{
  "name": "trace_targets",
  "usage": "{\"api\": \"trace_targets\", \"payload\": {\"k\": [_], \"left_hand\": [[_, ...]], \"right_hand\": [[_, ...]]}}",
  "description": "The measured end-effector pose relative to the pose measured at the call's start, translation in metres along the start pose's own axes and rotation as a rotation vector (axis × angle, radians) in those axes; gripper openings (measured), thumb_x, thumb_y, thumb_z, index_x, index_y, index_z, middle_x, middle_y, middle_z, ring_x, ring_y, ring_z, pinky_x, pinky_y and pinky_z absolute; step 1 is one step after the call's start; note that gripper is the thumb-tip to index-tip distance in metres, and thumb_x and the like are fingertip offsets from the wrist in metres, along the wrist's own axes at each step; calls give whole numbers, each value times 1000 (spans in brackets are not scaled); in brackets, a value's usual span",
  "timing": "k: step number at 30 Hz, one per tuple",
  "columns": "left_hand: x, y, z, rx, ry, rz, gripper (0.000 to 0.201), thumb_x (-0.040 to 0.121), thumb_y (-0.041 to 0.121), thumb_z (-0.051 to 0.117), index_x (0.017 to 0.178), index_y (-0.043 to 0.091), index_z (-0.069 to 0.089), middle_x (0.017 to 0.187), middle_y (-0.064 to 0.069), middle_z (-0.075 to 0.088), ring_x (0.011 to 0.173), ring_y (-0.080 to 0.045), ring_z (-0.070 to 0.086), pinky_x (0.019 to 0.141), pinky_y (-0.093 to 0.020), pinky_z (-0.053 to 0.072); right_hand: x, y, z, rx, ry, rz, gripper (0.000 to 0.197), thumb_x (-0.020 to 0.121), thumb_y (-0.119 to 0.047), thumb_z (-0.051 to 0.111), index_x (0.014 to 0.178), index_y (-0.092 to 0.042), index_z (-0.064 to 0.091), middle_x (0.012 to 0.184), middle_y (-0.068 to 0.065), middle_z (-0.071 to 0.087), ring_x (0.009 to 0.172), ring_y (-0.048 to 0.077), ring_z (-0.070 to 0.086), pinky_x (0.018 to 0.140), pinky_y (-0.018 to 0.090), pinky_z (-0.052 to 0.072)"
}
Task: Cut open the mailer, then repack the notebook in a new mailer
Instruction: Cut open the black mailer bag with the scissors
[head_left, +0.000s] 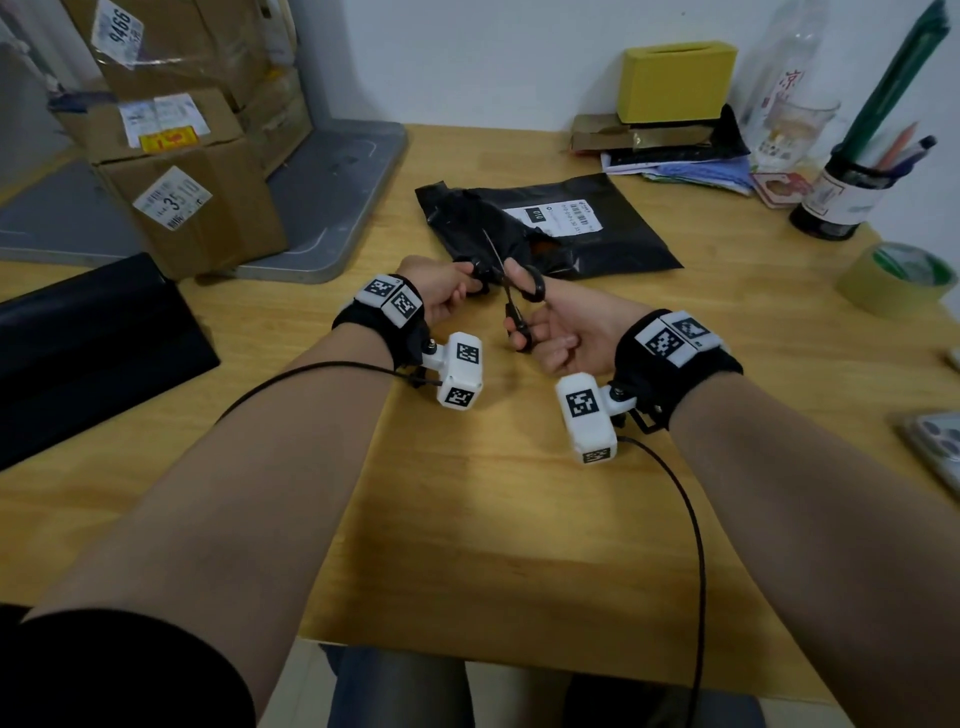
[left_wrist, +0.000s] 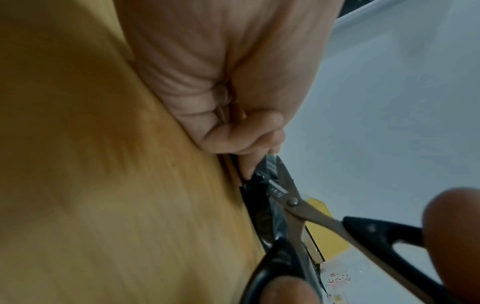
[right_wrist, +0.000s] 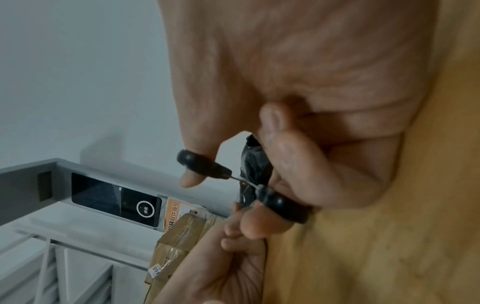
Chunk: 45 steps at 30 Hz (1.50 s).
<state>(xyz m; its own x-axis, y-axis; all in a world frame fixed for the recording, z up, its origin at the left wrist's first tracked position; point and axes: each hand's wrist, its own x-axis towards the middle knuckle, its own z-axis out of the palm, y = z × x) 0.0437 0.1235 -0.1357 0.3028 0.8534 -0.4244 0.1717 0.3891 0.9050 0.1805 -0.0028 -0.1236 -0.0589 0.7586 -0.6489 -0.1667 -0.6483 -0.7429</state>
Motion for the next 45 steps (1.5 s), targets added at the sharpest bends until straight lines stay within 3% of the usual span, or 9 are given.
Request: {"api": "trace_targets", "payload": {"k": [7, 13, 20, 26, 31, 38, 45], "left_hand": [[-8, -5, -6, 7, -45, -5, 20, 85, -6, 70, 92, 12, 65, 68, 2, 54, 36, 1, 42, 38, -9, 36], [-12, -6, -7, 3, -38, 9, 20, 84, -6, 70, 88, 13, 64, 67, 3, 54, 41, 0, 44, 39, -10, 37], [-16, -5, -9, 13, -69, -10, 21, 84, -6, 70, 90, 13, 64, 70, 2, 55, 49, -2, 44, 40, -10, 37], [-20, -6, -10, 15, -75, -15, 21, 84, -8, 70, 88, 12, 64, 72, 1, 56, 44, -2, 43, 40, -10, 37], [-21, -6, -11, 25, -87, -20, 21, 83, -8, 70, 88, 12, 64, 72, 1, 56, 49, -3, 43, 40, -11, 37], [-23, -8, -13, -10, -103, -31, 22, 84, -9, 69, 90, 11, 63, 73, 1, 56, 46, -2, 43, 40, -10, 36], [-24, -7, -13, 22, -114, -34, 23, 83, -9, 69, 89, 12, 63, 72, 1, 56, 48, -3, 43, 39, -10, 36]], "right_hand": [[8, -11, 12, -48, 27, 23, 65, 74, -79, 65, 88, -16, 56, 71, -3, 57, 38, 4, 23, 35, 15, 22], [13, -10, 8, -10, 61, -20, 55, 82, -70, 66, 86, -17, 54, 65, -4, 49, 37, 4, 17, 35, 12, 20], [13, -19, 9, -23, 58, -2, 61, 79, -74, 65, 82, -13, 58, 66, -1, 53, 34, 4, 20, 34, 13, 20], [19, -21, 8, 21, 76, -36, 52, 83, -67, 68, 83, -16, 58, 61, -4, 50, 34, 4, 19, 35, 12, 17], [23, -26, 3, -27, 46, 19, 62, 76, -74, 67, 84, -14, 59, 67, -3, 52, 34, 4, 21, 35, 13, 19], [31, -31, -1, -13, 33, 18, 57, 79, -70, 68, 80, -15, 56, 61, -4, 49, 33, 5, 21, 34, 13, 20], [34, -35, -2, -53, 18, 14, 61, 77, -73, 65, 82, -13, 57, 66, -2, 52, 32, 5, 22, 35, 13, 20]]}}
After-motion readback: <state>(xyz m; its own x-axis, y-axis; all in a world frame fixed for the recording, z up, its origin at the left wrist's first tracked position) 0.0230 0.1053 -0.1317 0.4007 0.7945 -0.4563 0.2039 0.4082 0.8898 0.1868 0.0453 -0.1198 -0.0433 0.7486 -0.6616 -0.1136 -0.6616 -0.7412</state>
